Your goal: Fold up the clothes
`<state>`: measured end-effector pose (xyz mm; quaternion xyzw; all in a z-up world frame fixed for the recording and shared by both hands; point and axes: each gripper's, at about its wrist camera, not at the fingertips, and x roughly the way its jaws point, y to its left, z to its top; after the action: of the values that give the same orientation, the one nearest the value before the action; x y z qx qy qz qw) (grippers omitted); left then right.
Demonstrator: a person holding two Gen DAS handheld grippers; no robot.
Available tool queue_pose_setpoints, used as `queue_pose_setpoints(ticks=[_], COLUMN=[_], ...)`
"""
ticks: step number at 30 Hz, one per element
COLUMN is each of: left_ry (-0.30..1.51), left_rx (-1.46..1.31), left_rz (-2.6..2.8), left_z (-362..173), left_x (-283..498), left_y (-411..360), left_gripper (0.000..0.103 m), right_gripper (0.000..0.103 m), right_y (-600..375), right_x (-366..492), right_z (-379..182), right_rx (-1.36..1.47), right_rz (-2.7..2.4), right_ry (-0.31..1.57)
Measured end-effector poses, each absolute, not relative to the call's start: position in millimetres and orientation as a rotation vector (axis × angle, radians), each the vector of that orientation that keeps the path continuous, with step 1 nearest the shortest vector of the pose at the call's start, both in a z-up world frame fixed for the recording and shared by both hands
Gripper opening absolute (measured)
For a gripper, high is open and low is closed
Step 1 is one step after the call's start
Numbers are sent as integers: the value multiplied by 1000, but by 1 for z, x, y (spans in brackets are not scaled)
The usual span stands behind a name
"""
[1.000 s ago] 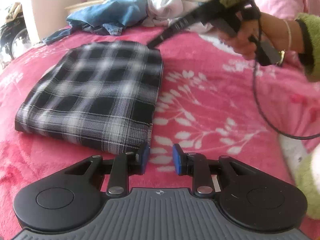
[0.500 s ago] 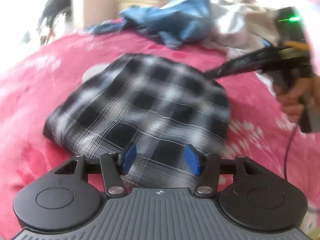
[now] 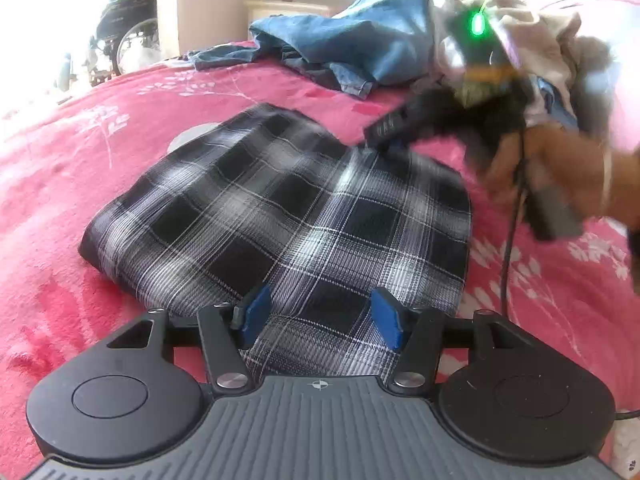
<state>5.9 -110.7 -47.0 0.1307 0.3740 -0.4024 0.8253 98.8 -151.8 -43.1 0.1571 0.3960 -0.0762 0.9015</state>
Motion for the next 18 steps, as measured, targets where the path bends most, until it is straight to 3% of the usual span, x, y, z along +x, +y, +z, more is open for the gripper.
queue_pose_setpoints(ticks=[9,18], left_ry=[806,1088], left_rx=[141,-414], left_rz=[-827,-598], left_z=[-27,-69], left_x=[23,128], left_y=[-68,-10], left_gripper=[56,60], right_gripper=[19,19], right_y=[-130,-90], right_x=[81,69], right_z=[18,10], right_rx=[253,171], right_rz=[-98,-2], right_ry=[654,724])
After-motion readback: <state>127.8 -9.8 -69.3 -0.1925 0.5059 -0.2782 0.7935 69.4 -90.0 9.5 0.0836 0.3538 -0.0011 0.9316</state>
